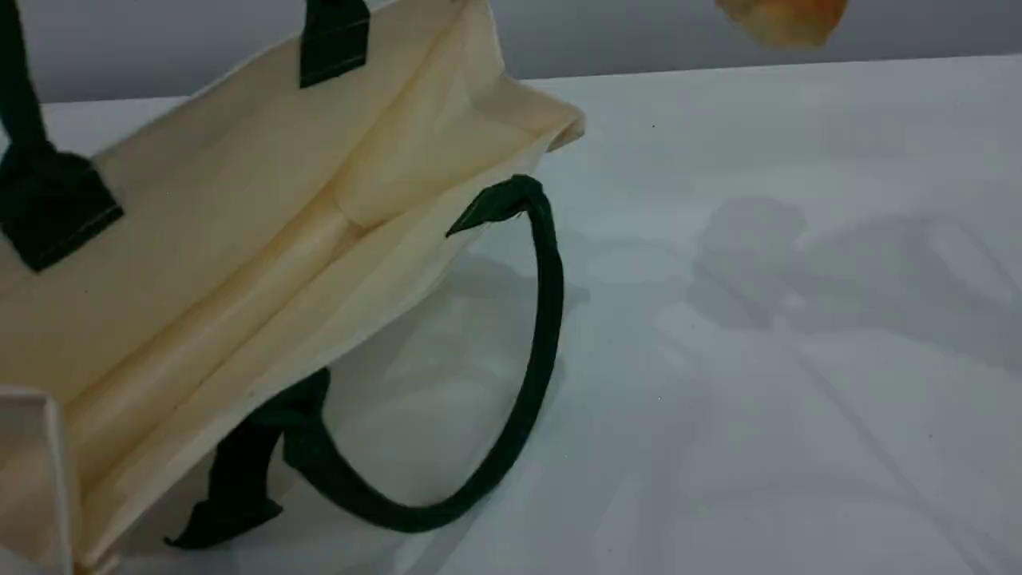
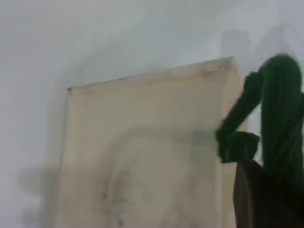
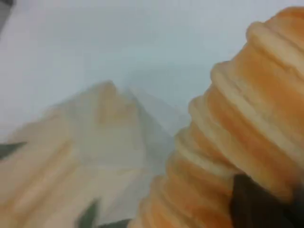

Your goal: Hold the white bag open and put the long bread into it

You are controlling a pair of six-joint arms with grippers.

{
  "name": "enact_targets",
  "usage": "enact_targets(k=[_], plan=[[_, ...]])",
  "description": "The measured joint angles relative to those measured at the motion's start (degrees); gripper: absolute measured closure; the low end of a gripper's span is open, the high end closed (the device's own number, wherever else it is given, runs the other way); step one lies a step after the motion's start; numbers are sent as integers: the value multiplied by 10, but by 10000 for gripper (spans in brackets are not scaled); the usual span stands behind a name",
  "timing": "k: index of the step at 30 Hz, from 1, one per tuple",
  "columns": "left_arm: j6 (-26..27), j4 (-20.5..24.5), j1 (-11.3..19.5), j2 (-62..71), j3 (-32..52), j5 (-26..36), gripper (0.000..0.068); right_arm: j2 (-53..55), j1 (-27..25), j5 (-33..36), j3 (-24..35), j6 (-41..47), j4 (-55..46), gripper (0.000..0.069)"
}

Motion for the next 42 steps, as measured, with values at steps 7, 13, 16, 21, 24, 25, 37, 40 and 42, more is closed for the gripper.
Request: enact_targets(k=[7,13,16,21,24,25,37,40,42], plan=[[3,4,-13,20,-40,5,603,-30,1,46,5,5,-1,639],[7,1,-15,27,-47,10,603,-30,1,75,5,5,15,640],[14,2,-32,27,-51,8,603,-30,1,91,5,5,15,642],[14,5,-45,37,-52,7,603,-30,1,113,5,5,15,643],[13,6,-45,39,-61,10,603,-30,1,124,5,5,15,643],[13,6,-45,39,-66,10,603,-30,1,124,5,5,17,643],[10,22,-45,39,-83,21,603,-29,122,98,5,-1,18,643],[9,23,-45,39,-83,22,603,-24,163,94,5,0,16,643],[9,23,-45,39,-83,22,603,-21,186,93,5,1,9,644]])
